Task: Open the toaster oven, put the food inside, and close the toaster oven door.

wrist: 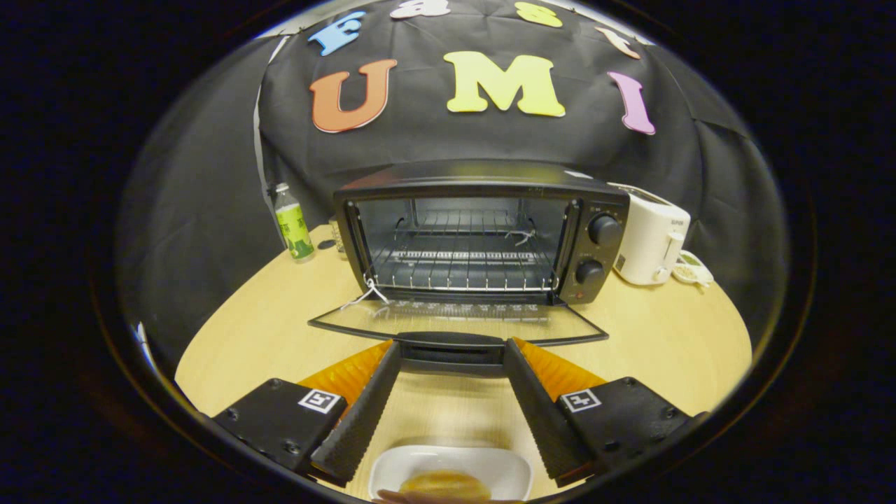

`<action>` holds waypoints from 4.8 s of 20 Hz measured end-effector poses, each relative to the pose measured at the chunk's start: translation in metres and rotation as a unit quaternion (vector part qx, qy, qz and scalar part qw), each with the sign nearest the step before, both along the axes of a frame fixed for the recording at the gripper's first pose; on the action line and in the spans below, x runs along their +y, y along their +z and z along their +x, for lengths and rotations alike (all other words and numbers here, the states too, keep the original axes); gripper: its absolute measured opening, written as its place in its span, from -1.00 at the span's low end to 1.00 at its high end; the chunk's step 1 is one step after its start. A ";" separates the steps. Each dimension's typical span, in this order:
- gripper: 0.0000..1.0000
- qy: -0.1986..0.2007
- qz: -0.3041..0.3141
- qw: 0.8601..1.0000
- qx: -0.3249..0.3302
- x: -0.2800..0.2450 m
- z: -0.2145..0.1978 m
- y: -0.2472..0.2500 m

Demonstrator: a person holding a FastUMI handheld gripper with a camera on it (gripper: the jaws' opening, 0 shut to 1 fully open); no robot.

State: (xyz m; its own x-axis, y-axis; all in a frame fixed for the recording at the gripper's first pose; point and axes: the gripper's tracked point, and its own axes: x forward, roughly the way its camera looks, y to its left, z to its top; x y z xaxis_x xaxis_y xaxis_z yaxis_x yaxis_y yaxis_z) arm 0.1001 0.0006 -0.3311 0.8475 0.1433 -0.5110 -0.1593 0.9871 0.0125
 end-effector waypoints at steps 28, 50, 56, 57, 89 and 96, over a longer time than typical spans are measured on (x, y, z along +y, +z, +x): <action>0.97 0.005 -0.009 0.997 -0.075 -0.023 -0.143 -0.051; 0.92 -0.012 0.034 0.997 -0.072 -0.023 -0.141 -0.066; 0.90 -0.009 0.055 0.991 -0.119 -0.017 -0.137 -0.030; 0.89 -0.009 0.065 0.991 -0.120 -0.015 -0.137 -0.023; 0.87 -0.005 0.286 0.950 -0.124 0.033 0.074 0.054; 0.88 -0.037 0.262 0.958 -0.114 0.014 0.131 0.047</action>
